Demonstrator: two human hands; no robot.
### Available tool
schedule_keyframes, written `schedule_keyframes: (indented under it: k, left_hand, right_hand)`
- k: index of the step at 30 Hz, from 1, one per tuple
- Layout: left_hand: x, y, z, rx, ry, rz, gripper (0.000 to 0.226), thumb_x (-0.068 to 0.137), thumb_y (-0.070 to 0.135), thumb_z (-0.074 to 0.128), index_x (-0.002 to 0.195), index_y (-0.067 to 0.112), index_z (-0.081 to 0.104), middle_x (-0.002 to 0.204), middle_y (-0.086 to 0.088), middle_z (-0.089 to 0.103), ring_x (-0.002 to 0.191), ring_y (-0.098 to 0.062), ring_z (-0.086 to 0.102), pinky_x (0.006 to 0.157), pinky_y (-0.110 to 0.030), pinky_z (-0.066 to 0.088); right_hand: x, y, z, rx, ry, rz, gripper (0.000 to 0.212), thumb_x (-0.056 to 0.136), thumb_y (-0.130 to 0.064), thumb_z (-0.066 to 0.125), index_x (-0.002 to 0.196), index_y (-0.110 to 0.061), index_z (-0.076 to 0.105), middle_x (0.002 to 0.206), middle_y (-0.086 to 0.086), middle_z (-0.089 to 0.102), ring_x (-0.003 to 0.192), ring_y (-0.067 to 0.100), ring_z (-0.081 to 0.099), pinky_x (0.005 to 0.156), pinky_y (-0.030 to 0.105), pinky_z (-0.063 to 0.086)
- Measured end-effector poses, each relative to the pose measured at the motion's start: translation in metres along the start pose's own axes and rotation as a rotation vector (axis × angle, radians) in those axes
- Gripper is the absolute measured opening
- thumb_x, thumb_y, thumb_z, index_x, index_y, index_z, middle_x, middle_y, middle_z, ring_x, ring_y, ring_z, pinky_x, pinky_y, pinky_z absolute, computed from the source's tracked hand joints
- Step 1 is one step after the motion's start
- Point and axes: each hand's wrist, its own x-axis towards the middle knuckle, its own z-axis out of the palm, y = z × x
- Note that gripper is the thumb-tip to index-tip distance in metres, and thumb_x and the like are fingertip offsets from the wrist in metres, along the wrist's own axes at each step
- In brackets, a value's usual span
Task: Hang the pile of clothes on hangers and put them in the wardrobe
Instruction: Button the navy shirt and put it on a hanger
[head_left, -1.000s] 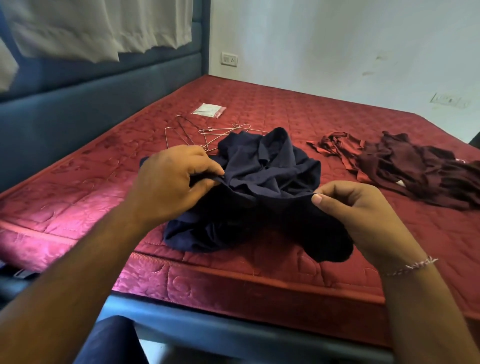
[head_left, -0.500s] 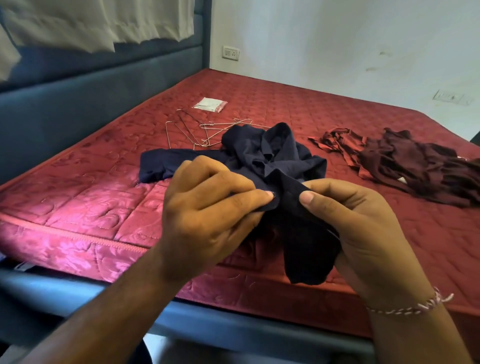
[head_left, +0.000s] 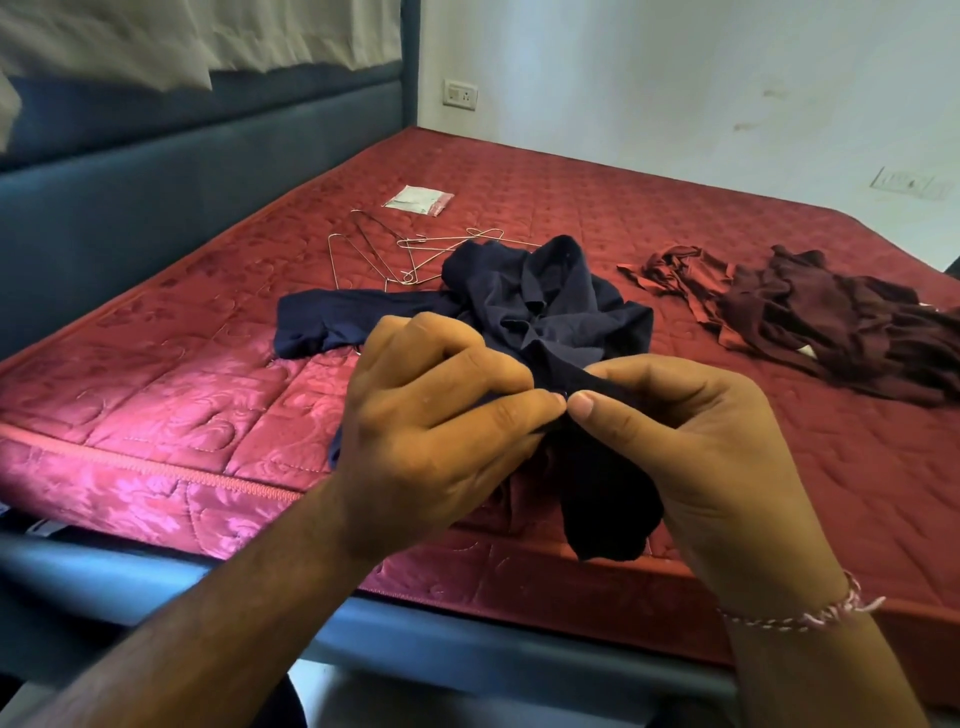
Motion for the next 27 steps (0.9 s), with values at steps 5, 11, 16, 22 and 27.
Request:
schedule_keyframes:
  k: [5,11,16,22,27]
  left_hand:
    - [-0.003,-0.006,0.007,-0.046,-0.049,0.015,0.007,0.093,0.02,0.079,0.09,0.016,0.085,0.113,-0.002,0.075,0.095,-0.027,0.063,0.073,-0.051,0.046]
    - [-0.011,-0.008,0.023,-0.436,-0.216,-0.152,0.007,0.09,0.011,0.08,0.089,0.004,0.079,0.113,-0.006,0.075,0.094,-0.029,0.069,0.081,-0.045,0.051]
    - [-0.018,-0.003,0.025,-0.602,-0.335,-0.586,0.032,0.082,0.02,0.084,0.112,0.021,0.075,0.099,0.013,0.074,0.095,-0.006,0.072,0.082,-0.022,0.056]
    - [-0.021,-0.003,0.03,-0.406,-0.325,-0.533,0.011,0.082,0.026,0.078,0.088,0.017,0.076,0.085,0.012,0.071,0.082,-0.008,0.065,0.075,-0.03,0.052]
    - [-0.027,0.003,0.035,-0.24,-0.245,-0.467,0.017,0.074,0.008,0.081,0.088,0.012,0.072,0.083,0.007,0.066,0.078,-0.014,0.056,0.073,-0.024,0.044]
  right_hand:
    - [0.003,0.006,-0.006,-0.139,-0.028,-0.107,0.015,0.075,-0.012,0.081,0.09,-0.013,0.081,0.087,0.006,0.078,0.082,0.017,0.074,0.074,0.025,0.058]
    - [0.01,0.015,-0.022,-0.348,-0.145,-0.154,0.015,0.08,-0.019,0.079,0.095,-0.017,0.08,0.094,0.0,0.077,0.091,0.014,0.073,0.082,0.027,0.057]
    - [0.011,0.031,-0.022,-0.479,-0.123,-0.187,0.019,0.084,-0.007,0.081,0.094,-0.024,0.08,0.089,-0.011,0.078,0.084,0.005,0.073,0.077,0.019,0.054]
    - [0.009,0.053,-0.015,-0.604,0.02,-0.338,0.02,0.084,-0.005,0.081,0.093,-0.022,0.08,0.093,-0.016,0.076,0.092,0.004,0.072,0.082,0.016,0.053]
    - [0.002,0.067,-0.007,-0.592,0.124,-0.541,0.013,0.082,0.004,0.082,0.09,-0.006,0.079,0.108,-0.001,0.075,0.104,0.012,0.072,0.09,0.029,0.056]
